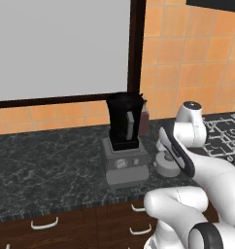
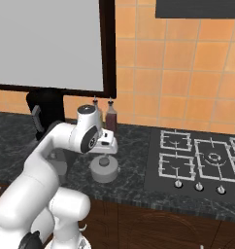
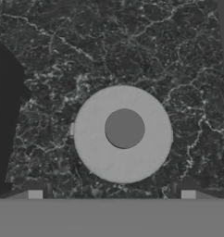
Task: Close the lid blender by securely placing the lid on top.
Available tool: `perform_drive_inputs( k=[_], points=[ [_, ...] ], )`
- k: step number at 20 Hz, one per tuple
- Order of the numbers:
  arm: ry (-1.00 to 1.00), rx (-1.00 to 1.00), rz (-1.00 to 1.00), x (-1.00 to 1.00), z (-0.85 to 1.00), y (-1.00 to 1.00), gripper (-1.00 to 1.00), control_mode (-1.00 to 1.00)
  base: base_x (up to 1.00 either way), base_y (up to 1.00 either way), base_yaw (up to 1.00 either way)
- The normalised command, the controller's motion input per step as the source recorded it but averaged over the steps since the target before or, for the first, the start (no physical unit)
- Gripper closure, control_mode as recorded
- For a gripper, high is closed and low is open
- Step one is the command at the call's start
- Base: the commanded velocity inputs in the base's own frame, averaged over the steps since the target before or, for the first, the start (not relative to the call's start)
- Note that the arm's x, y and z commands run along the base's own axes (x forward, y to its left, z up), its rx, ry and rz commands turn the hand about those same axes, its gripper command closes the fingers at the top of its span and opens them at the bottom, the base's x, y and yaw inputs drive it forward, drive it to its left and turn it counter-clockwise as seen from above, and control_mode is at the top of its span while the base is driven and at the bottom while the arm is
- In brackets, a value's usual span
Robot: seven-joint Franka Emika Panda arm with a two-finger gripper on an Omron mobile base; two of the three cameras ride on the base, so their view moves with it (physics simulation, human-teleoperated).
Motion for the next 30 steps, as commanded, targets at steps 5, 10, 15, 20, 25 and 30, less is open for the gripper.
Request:
perform_drive_inputs(
  k=[5, 10, 15, 20, 25, 30],
  points=[
    [0.00, 0.00, 0.00, 0.00, -0.31, -0.09, -1.00, -1.00, 0.00, 0.00, 0.00],
    [0.00, 0.00, 0.00, 0.04, -0.23, -0.05, -1.00, -1.00, 0.00, 0.00, 0.00],
    [0.00, 0.00, 0.00, 0.12, -0.13, 0.00, -1.00, -1.00, 0.00, 0.00, 0.00],
    [0.00, 0.00, 0.00, 0.16, -0.08, 0.00, -1.00, -1.00, 0.00, 0.00, 0.00],
    [0.00, 0.00, 0.00, 0.17, -0.06, -0.01, -1.00, -1.00, 0.00, 0.00, 0.00],
    [0.00, 0.00, 0.00, 0.15, -0.11, -0.02, -1.00, -1.00, 0.00, 0.00, 0.00]
  ],
)
